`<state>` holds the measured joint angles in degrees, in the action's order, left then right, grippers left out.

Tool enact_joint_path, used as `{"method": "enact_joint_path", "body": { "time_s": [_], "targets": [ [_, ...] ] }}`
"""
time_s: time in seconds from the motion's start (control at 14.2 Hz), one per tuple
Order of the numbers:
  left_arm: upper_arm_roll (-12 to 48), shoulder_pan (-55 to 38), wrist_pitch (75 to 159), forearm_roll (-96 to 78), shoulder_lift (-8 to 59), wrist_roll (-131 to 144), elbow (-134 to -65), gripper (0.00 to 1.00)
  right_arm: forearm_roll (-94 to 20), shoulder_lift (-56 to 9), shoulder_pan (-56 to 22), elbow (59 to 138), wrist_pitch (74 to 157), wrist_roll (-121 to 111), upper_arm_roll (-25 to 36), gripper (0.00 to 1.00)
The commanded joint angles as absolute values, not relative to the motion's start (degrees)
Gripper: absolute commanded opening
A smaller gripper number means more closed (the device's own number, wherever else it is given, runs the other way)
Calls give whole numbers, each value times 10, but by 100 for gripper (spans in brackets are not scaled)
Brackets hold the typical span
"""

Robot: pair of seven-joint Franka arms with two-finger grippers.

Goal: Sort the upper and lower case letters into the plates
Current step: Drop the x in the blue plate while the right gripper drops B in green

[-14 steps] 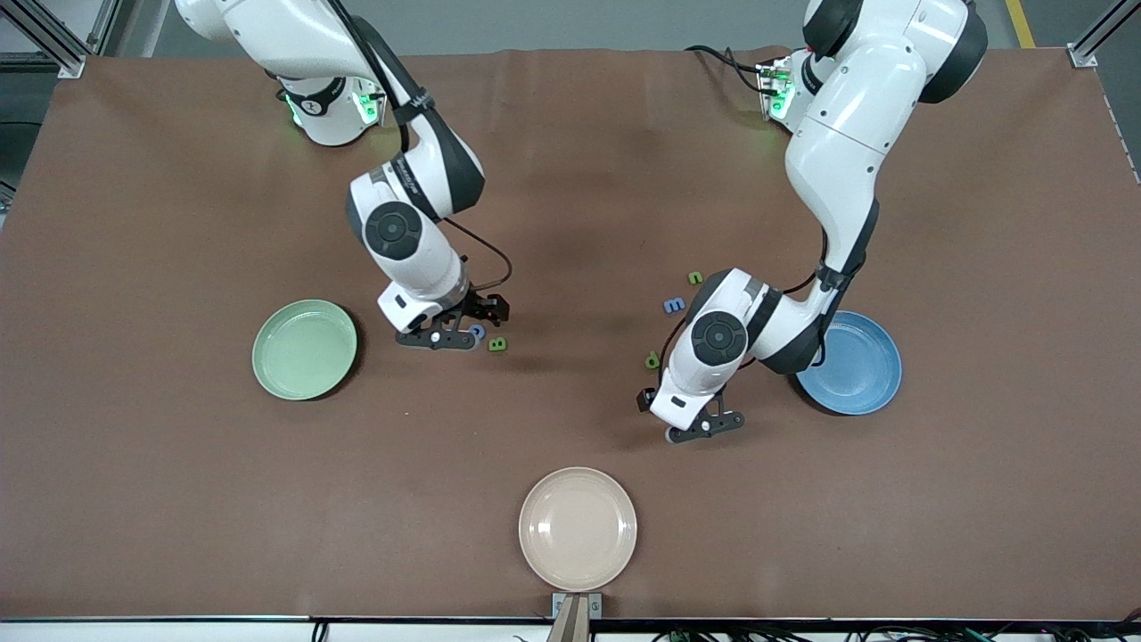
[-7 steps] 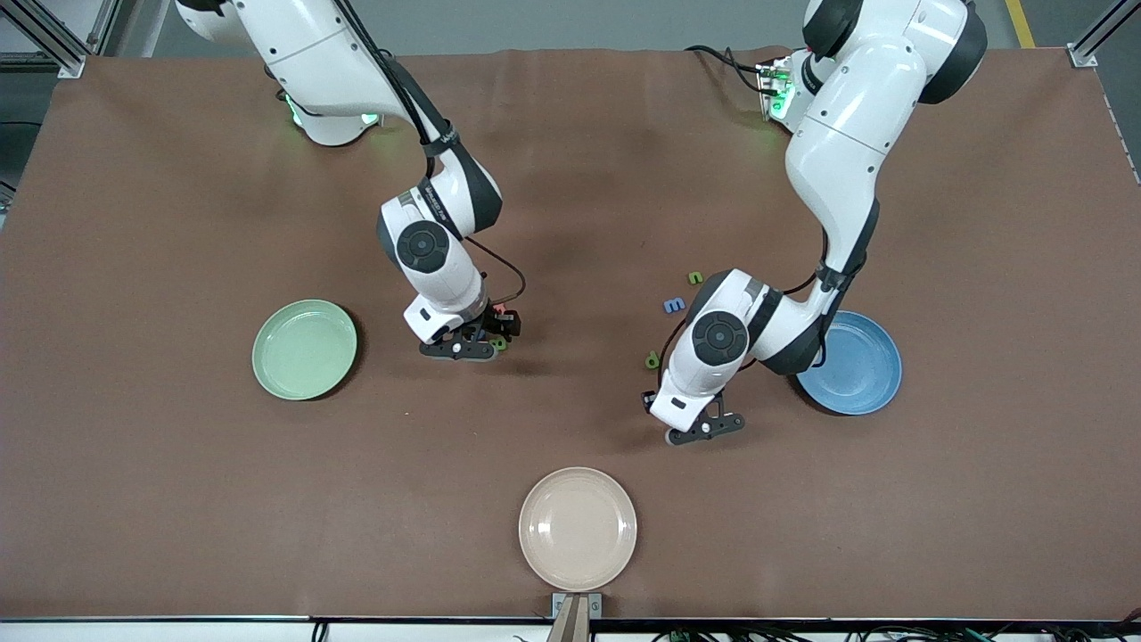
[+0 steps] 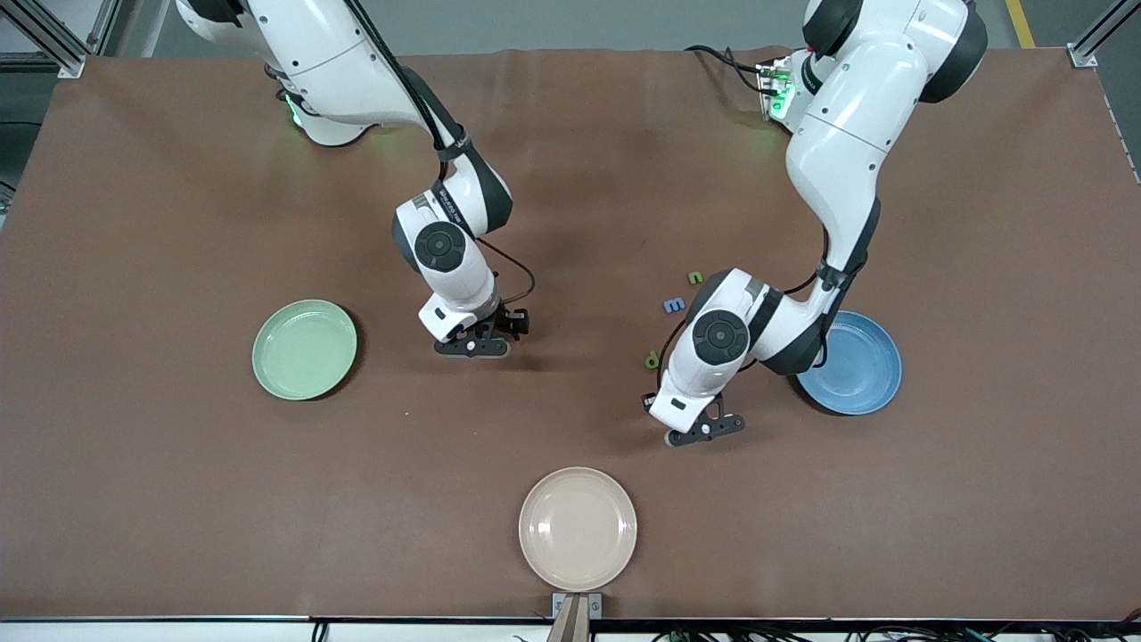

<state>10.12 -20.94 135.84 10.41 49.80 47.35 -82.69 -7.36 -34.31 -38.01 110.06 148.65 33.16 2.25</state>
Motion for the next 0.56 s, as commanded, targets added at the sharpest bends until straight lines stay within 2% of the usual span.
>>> {"method": "enact_joint_path", "body": {
  "time_s": [0.0,0.14,0.49],
  "targets": [
    [98,-206,1344,116,483,486,-836,12,-41,-347,-387,1094,1492,338,29,71],
    [98,-196,1319,119,445,477,-867,10,-13,-349,-379,1079,1480,337,29,71],
    [102,-135,1313,119,310,383,-1012,10,-8,-358,-391,1071,1475,338,40,71]
  ]
}}
